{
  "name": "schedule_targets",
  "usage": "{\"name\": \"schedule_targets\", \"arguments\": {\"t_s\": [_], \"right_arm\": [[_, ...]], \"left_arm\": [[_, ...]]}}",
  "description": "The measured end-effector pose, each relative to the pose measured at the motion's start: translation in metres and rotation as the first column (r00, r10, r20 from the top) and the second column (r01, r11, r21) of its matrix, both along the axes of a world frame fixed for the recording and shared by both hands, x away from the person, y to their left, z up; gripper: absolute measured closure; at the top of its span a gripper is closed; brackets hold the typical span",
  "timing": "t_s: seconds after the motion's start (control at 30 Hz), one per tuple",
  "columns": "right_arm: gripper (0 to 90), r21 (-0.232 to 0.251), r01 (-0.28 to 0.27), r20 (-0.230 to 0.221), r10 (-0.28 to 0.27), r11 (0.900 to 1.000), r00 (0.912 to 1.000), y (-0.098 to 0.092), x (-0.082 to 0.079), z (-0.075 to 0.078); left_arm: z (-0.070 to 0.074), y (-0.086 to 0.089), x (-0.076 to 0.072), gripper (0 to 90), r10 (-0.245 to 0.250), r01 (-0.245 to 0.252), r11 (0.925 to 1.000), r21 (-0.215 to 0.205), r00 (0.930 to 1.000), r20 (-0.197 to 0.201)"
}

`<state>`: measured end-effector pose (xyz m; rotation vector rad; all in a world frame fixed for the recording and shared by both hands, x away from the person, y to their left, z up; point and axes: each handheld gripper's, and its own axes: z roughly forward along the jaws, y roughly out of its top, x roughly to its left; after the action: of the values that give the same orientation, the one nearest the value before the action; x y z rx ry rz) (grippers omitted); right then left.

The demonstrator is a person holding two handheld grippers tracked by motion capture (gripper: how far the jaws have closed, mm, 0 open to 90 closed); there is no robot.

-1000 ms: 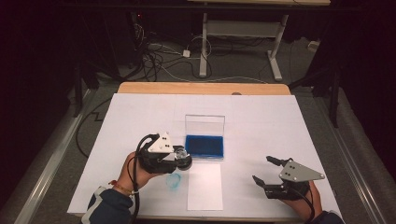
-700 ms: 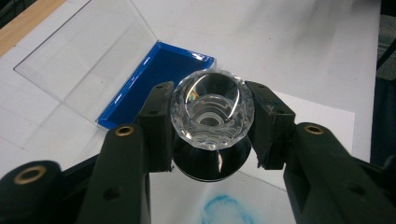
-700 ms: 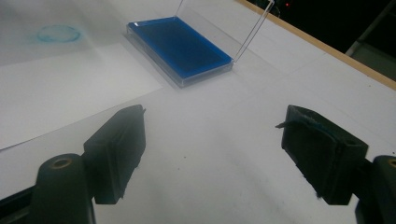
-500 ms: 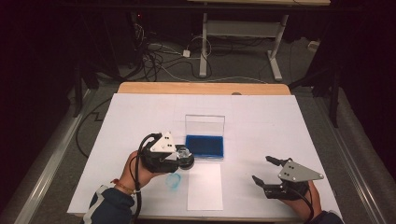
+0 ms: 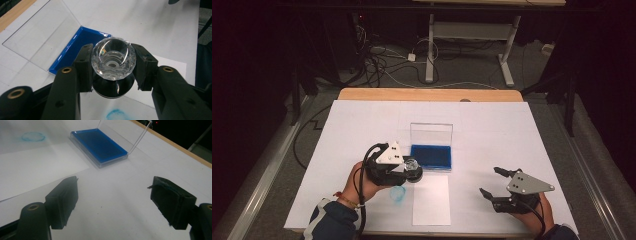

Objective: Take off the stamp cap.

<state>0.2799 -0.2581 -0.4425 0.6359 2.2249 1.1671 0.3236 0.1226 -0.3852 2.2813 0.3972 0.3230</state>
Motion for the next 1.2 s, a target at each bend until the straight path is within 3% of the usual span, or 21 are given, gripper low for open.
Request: {"name": "schedule_targets", "arguments": {"t_s": [0.27,0.5,0.7,0.87,1.03,1.2], "right_arm": [[22.6,0.014,-0.002,-0.006,0.002,1.000,1.0000,0.000,0.001,-0.001],[22.4,0.022,-0.021,-0.008,0.021,1.000,0.9997,0.015,0.005,-0.002],[21.5,0.040,-0.071,-0.018,0.072,0.997,0.9972,0.038,0.010,-0.002],[21.5,0.059,-0.130,-0.045,0.132,0.990,0.9902,0.064,0.013,-0.003],[21.1,0.087,-0.137,-0.074,0.143,0.987,0.9869,0.078,0.018,-0.005],[20.0,0.076,-0.148,-0.077,0.154,0.986,0.9851,0.097,0.024,-0.008]], "left_arm": [[0.004,-0.007,0.002,54.1,-0.018,0.018,0.9997,-0.016,0.9998,0.002],[0.007,-0.015,0.004,54.2,-0.033,0.033,0.9990,-0.029,0.9994,-0.010],[0.008,-0.022,0.004,54.2,-0.038,0.037,0.9983,-0.045,0.9991,-0.019],[0.009,-0.028,0.004,54.2,-0.045,0.043,0.9970,-0.065,0.9985,-0.031],[0.008,-0.032,0.003,54.2,-0.052,0.049,0.9961,-0.074,0.9980,-0.036],[0.005,-0.032,0.004,54.2,-0.055,0.051,0.9948,-0.089,0.9975,-0.045]]}}
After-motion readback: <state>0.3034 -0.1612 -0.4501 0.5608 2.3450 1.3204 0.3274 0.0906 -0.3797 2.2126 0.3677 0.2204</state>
